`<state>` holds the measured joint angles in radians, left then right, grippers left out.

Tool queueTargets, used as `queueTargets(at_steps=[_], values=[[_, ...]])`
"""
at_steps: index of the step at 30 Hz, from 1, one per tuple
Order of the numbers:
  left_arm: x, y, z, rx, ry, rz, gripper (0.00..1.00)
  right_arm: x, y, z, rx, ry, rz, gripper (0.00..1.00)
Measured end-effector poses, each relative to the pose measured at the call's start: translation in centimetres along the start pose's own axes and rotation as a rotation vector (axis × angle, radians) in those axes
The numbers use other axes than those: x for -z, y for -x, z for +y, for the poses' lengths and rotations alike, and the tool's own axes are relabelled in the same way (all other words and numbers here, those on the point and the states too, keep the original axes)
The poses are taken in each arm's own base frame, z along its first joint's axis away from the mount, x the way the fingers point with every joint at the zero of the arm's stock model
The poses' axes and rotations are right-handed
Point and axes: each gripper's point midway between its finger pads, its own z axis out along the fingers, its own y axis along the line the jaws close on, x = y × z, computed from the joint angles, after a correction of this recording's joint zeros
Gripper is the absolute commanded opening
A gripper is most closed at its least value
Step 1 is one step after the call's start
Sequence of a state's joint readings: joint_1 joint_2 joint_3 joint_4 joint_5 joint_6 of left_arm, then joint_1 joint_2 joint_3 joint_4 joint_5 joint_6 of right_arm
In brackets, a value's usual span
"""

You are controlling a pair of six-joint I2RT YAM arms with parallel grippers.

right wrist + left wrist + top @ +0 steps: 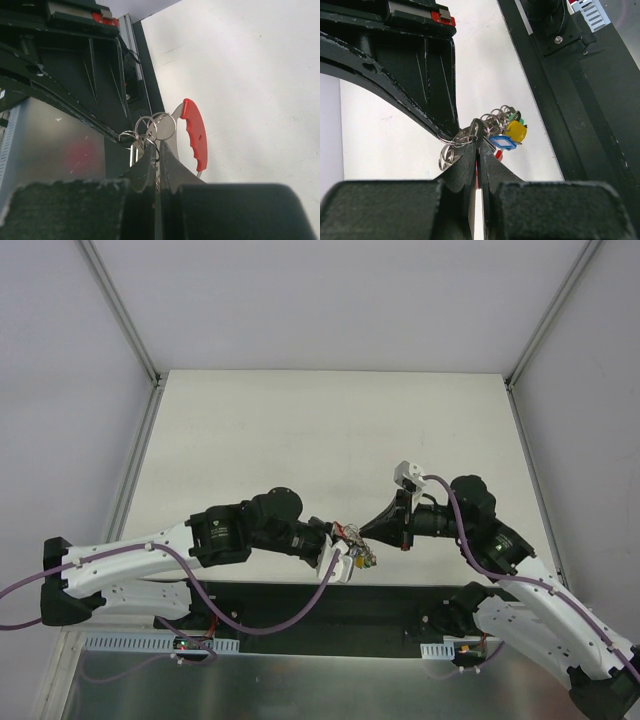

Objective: Remove the keys from the keyring

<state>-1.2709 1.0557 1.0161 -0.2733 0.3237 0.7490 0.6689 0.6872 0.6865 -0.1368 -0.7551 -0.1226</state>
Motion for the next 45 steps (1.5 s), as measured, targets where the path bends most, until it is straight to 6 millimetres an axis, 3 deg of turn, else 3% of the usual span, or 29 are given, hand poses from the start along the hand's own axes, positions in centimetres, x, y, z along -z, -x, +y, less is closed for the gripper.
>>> queueTargets(at_steps=[13, 26, 45], values=[[0.1, 0.7, 0.9, 0.076, 0.081, -0.051, 0.0, -0.4, 1.9, -0.4, -0.091, -0.034, -0.132, 0.01], [-1.1, -1.1, 1.9, 0.112, 0.155, -0.003, 0.0, -0.7, 2.1, -1.9, -0.24, -0.099, -0.2, 0.01], [-1.6, -1.9, 3.1, 0.148, 0.234, 0.012, 0.0, -1.4, 2.3, -2.6, -0.394, -0.106, -0.208, 0.01]])
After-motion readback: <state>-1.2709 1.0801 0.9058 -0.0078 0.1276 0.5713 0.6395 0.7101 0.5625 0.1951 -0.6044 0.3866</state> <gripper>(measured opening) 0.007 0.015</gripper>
